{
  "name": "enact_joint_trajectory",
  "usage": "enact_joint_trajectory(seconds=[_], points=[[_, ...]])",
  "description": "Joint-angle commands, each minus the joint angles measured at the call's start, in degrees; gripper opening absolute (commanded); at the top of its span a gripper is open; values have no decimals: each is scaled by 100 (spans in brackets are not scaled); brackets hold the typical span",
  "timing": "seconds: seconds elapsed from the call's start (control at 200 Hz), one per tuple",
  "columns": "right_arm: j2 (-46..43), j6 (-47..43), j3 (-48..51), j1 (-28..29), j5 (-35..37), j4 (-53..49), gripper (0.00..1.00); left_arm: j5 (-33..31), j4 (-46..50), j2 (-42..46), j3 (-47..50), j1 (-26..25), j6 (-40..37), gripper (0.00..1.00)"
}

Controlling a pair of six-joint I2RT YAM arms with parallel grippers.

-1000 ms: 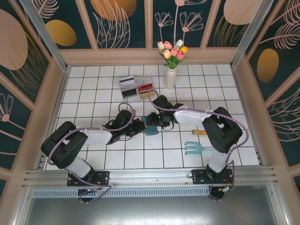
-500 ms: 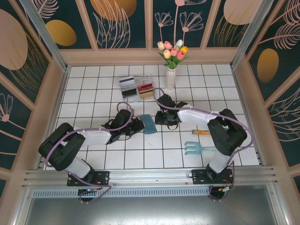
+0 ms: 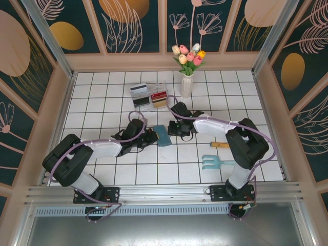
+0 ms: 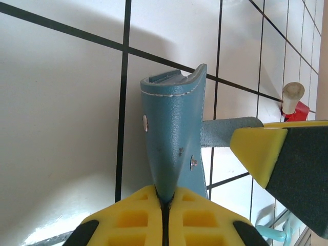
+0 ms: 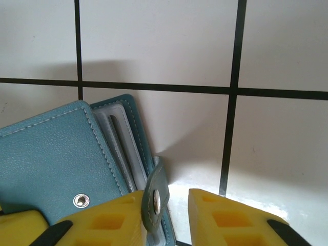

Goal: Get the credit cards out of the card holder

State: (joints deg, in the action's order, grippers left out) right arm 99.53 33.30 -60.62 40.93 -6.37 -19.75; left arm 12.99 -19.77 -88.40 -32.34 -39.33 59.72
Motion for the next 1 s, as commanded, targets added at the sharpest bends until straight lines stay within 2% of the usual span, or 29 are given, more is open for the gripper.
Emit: enact_joint_trajectory(seconds=[0.0, 0.185, 0.52, 0.706, 0.991], points=[[141, -65, -196, -15, 12, 83, 21, -149, 409, -48, -206, 27, -209, 16], [45, -117, -151, -24, 78, 114, 7, -586, 1047, 148, -463, 26, -401, 46], [-849, 67, 62, -6, -123, 85, 5, -1478, 1825, 953, -687, 95, -492, 88], [-1171, 306, 10, 121, -422, 266, 5, -1823, 1869, 1354, -599, 124, -457, 98], [-1146, 396, -389, 356, -623, 315, 5, -2058, 1913, 1668, -394, 229, -420, 98]])
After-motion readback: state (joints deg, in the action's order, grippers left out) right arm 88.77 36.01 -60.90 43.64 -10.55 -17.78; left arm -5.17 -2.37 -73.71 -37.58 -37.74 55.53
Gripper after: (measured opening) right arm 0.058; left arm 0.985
